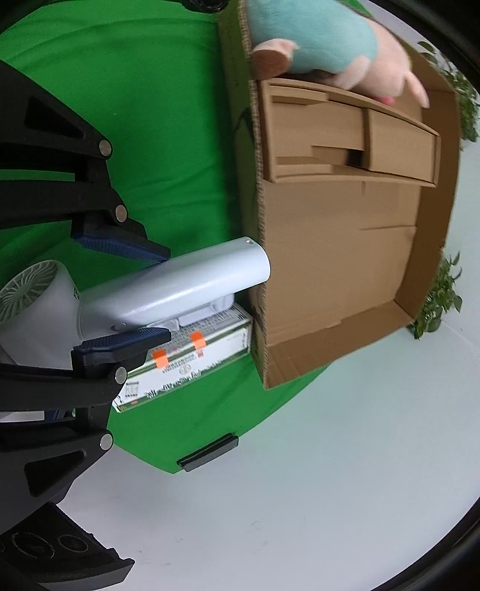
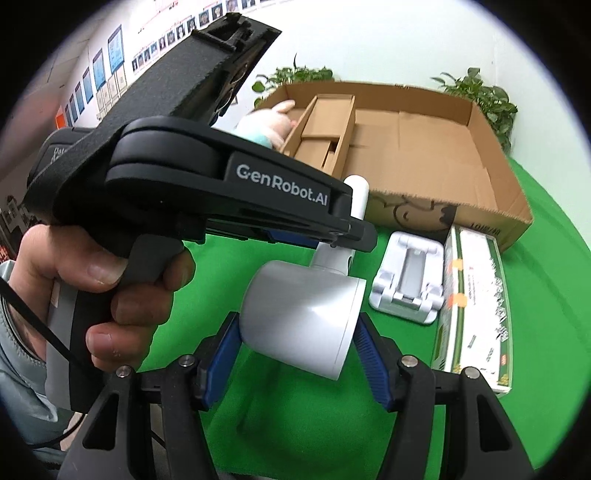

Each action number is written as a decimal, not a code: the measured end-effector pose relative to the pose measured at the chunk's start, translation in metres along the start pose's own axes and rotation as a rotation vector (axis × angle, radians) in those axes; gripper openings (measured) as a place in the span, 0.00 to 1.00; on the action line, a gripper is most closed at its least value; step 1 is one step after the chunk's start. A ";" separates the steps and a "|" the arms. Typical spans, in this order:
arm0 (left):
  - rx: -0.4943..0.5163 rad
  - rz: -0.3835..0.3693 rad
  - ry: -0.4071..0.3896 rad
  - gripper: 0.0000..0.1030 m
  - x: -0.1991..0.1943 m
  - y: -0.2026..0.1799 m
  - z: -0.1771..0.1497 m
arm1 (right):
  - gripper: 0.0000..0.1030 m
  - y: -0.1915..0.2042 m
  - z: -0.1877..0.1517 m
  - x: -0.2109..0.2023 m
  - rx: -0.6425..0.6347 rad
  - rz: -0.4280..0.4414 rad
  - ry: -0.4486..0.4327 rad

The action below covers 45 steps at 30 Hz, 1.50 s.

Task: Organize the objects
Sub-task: 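Lift the hair dryer with the right gripper and lower it into the large box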

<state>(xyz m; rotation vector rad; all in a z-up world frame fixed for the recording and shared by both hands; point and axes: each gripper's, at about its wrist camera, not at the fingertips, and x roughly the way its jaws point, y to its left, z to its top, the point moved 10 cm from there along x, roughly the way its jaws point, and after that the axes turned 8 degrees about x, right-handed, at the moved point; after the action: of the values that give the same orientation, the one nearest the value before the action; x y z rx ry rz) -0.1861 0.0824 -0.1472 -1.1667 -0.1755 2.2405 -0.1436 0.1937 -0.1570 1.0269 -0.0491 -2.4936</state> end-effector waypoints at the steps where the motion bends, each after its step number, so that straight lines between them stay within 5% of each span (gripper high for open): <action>1: 0.013 0.005 -0.009 0.33 -0.003 -0.003 0.004 | 0.59 0.000 0.004 -0.003 0.001 0.000 -0.014; 15: 0.129 0.079 -0.156 0.32 -0.048 -0.015 0.094 | 0.59 -0.003 0.081 -0.013 -0.047 0.011 -0.152; 26: 0.155 0.125 -0.153 0.33 -0.042 -0.004 0.155 | 0.59 -0.021 0.141 0.009 -0.026 0.053 -0.168; 35: 0.117 0.174 -0.080 0.33 0.011 0.045 0.185 | 0.59 -0.043 0.166 0.058 0.013 0.125 -0.087; 45: 0.098 0.254 0.043 0.32 0.085 0.092 0.188 | 0.59 -0.067 0.155 0.113 0.046 0.166 0.035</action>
<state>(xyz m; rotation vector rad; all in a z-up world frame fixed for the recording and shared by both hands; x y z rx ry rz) -0.4109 0.0844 -0.1281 -1.2411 0.1048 2.4087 -0.3455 0.1876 -0.1332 1.0400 -0.1747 -2.3341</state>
